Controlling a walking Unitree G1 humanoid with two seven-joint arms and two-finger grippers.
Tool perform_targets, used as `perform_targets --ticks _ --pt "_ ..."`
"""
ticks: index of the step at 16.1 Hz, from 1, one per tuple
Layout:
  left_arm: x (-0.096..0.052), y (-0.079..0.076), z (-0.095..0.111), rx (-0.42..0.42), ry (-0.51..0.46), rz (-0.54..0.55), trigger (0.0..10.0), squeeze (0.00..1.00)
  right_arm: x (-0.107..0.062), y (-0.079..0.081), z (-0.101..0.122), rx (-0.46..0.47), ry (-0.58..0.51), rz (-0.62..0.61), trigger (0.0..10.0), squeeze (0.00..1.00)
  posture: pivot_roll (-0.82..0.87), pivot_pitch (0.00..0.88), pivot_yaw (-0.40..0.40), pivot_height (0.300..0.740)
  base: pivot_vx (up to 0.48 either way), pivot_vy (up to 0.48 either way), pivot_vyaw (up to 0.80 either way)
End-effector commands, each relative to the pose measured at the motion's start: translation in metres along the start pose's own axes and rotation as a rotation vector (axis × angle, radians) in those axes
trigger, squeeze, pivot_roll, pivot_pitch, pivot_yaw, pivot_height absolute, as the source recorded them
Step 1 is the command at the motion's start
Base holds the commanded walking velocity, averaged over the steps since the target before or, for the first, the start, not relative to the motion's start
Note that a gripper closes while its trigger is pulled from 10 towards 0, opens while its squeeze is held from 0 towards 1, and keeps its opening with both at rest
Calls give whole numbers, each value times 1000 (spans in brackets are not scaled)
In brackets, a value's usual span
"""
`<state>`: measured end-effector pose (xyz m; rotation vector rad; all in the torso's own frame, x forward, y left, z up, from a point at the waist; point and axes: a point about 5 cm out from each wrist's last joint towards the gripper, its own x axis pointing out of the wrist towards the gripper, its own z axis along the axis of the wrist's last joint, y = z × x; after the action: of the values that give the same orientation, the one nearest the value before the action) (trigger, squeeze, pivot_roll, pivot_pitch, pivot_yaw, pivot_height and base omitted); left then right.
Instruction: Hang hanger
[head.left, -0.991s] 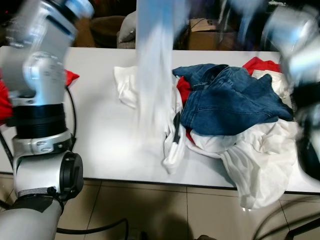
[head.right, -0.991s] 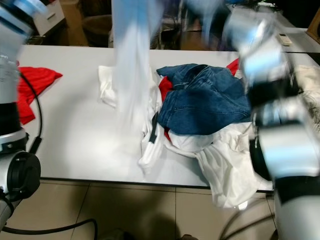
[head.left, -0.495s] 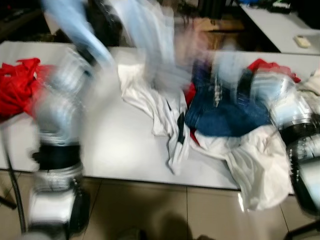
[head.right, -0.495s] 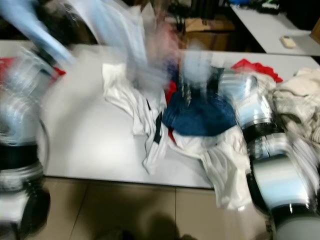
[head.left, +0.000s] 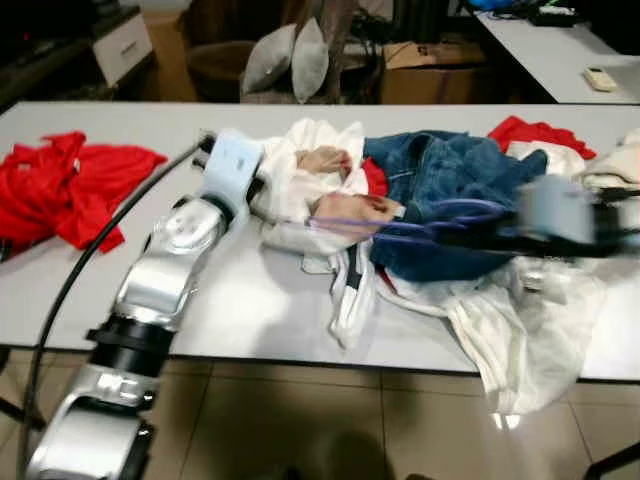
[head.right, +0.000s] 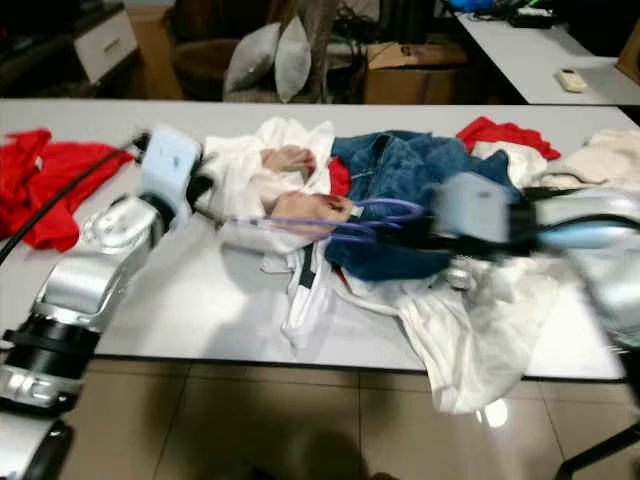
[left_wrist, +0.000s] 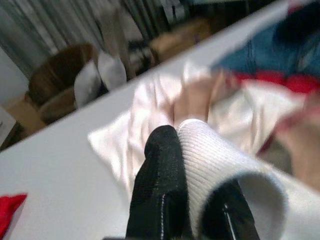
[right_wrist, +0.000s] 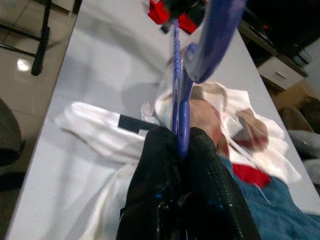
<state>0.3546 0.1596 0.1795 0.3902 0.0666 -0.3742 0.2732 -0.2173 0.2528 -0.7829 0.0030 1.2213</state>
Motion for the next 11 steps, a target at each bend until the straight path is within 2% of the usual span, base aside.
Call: perform_targets --ticks 1,4,6,8,11 --pt "-2 0 -9 41 38 -33 0 0 -9 -2 12 -19 -10 -4 10000 0 -171 0 116 740 0 0 0" --pt "-16 5 -23 80 86 -175 0 0 -35 -3 20 26 41 -27 10000 0 -166 0 115 740 0 0 0" --pt "-30 10 -17 71 49 -295 0 0 -46 -9 23 47 29 -86 10000 0 -159 0 107 740 0 0 0" --pt "-39 15 -8 55 -1 -330 0 0 -48 -14 24 59 12 -134 10000 0 -156 0 106 740 0 0 0" --pt "-48 24 17 -54 -160 -298 0 0 -43 -23 22 86 -51 -239 10000 0 -149 0 101 740 0 0 0"
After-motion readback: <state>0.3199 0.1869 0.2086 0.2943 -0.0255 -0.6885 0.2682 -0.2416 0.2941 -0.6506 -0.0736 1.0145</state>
